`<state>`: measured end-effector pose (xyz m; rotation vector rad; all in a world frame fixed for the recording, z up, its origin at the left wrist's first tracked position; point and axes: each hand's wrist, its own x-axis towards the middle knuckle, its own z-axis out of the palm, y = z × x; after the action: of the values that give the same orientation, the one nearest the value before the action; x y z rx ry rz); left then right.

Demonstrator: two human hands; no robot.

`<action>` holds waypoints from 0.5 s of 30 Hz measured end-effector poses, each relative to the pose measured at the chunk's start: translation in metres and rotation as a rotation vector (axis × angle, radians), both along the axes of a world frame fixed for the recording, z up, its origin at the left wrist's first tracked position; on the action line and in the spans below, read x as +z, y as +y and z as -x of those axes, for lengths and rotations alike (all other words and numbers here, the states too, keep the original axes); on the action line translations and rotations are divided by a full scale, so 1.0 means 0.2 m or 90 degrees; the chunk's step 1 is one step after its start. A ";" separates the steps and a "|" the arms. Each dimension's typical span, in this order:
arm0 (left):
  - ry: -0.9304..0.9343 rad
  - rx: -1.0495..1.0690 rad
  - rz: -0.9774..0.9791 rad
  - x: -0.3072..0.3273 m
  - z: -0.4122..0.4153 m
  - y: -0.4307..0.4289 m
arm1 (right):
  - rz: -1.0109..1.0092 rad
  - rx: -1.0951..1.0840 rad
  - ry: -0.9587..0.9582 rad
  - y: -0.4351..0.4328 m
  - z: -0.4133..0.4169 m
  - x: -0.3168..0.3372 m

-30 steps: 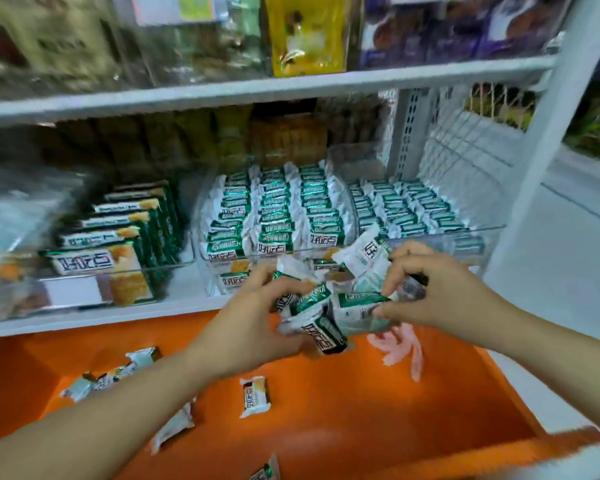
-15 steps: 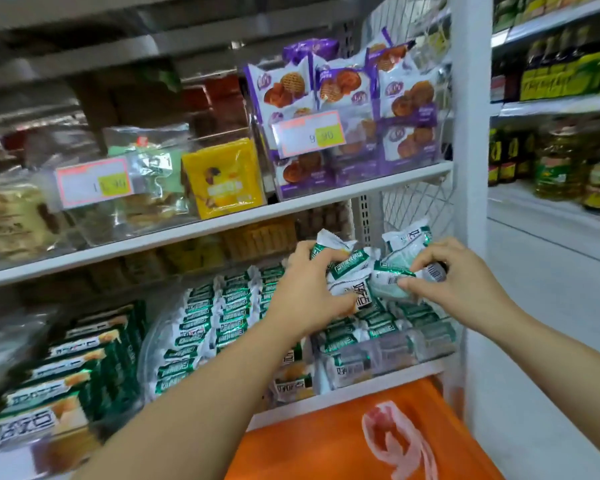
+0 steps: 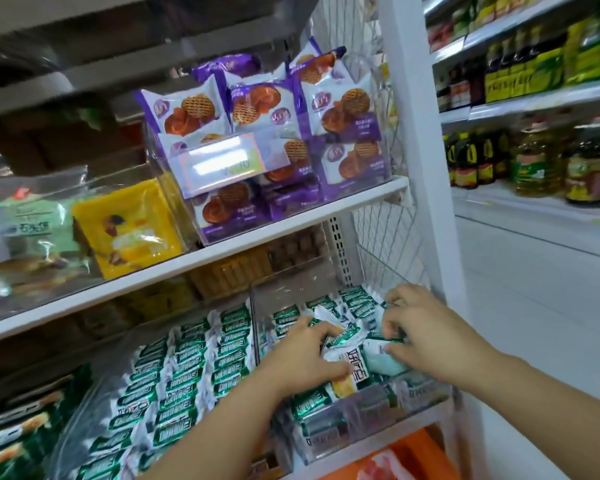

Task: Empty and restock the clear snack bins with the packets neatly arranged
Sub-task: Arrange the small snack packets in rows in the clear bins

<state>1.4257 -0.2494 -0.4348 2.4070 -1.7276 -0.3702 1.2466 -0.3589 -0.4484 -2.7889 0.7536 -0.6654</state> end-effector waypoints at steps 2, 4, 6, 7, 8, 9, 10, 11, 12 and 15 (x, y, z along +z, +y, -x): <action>-0.011 -0.009 0.004 -0.01 0.01 0.00 | 0.065 -0.013 0.028 0.02 -0.02 0.03; -0.044 -0.021 0.027 -0.01 0.01 0.01 | 0.048 -0.006 0.047 0.04 -0.06 0.07; -0.091 -0.037 0.062 -0.01 0.02 0.03 | -0.048 0.006 0.060 0.04 -0.11 0.10; -0.111 -0.045 0.073 -0.01 0.03 0.04 | -0.095 0.007 0.070 0.04 -0.13 0.09; -0.122 -0.051 0.080 -0.01 0.03 0.05 | -0.129 0.005 0.086 0.03 -0.15 0.09; -0.123 -0.056 0.083 -0.01 0.03 0.06 | -0.145 0.003 0.104 0.02 -0.16 0.08; -0.118 -0.058 0.081 -0.02 0.03 0.07 | -0.148 0.003 0.124 0.02 -0.17 0.08; -0.115 -0.061 0.080 -0.02 0.02 0.07 | -0.140 0.006 0.139 0.02 -0.18 0.07; -0.115 -0.066 0.078 -0.01 0.03 0.08 | -0.126 0.010 0.149 0.03 -0.19 0.07; -0.119 -0.089 0.100 0.01 0.04 0.10 | -0.070 0.009 0.166 0.04 -0.20 0.06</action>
<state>1.4182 -0.2302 -0.4330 2.2794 -1.9293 -0.0233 1.2874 -0.3507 -0.4356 -2.8063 0.7879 -0.2507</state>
